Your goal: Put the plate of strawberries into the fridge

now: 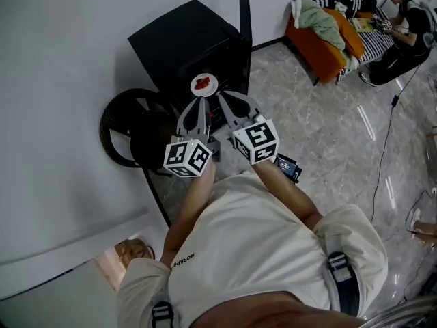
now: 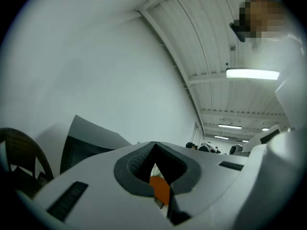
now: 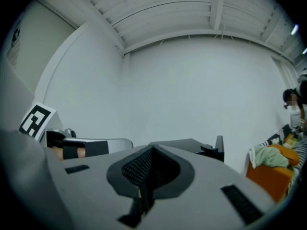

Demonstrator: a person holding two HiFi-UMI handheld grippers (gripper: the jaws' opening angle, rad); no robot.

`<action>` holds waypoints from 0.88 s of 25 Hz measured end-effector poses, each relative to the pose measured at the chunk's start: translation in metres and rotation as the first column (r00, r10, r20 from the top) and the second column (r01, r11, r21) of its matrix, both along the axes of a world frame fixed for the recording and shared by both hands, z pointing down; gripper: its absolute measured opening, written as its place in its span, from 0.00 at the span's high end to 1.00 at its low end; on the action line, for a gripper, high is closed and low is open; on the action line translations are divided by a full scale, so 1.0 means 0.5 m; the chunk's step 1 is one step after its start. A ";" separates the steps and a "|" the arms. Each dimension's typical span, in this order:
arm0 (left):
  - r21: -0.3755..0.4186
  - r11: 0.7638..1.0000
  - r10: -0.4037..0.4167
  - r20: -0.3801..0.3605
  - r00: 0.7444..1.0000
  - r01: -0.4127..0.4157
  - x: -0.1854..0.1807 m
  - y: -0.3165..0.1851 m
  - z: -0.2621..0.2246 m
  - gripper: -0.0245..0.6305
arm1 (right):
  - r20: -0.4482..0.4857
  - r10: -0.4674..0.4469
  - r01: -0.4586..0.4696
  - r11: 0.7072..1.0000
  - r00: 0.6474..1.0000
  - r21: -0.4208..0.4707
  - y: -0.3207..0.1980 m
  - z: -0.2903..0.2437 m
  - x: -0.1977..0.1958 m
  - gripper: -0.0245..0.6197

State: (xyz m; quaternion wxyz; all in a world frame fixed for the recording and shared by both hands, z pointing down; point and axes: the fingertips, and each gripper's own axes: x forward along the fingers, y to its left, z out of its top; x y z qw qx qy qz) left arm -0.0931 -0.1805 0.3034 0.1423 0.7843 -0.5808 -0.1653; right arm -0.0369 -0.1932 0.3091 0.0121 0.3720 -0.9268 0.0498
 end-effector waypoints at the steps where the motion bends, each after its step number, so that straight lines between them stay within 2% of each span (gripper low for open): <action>1: 0.003 1.000 -0.005 0.026 1.000 0.005 0.000 0.000 -0.001 0.96 | 0.000 -0.001 0.001 1.000 1.000 0.002 -0.001 0.000 -0.001 0.94; 4: 0.025 0.999 -0.032 0.111 0.993 0.029 -0.003 0.001 -0.012 0.96 | 0.002 -0.004 0.004 1.000 1.000 0.012 0.001 -0.004 -0.004 0.94; 7: 0.061 0.997 -0.066 0.226 0.972 0.054 0.002 0.009 -0.030 0.96 | 0.005 -0.010 0.010 1.000 1.000 0.022 0.007 -0.010 -0.005 0.94; 9: 0.076 0.995 -0.078 0.274 0.959 0.059 0.008 0.011 -0.036 0.96 | 0.010 -0.012 0.011 1.000 1.000 0.027 0.008 -0.013 -0.004 0.94; 13: 0.075 0.995 -0.085 0.320 0.943 0.064 0.011 0.010 -0.035 0.96 | 0.019 -0.009 0.009 0.999 1.000 0.034 0.008 -0.017 -0.002 0.94; 18: 0.088 0.993 -0.107 0.408 0.907 0.078 0.018 0.012 -0.033 0.96 | 0.025 -0.007 0.006 0.999 1.000 0.043 0.008 -0.020 0.002 0.94; 22: 0.082 0.993 -0.107 0.405 0.908 0.081 0.023 0.014 -0.022 0.96 | 0.016 -0.012 0.011 0.998 1.000 0.070 0.016 -0.020 0.003 0.94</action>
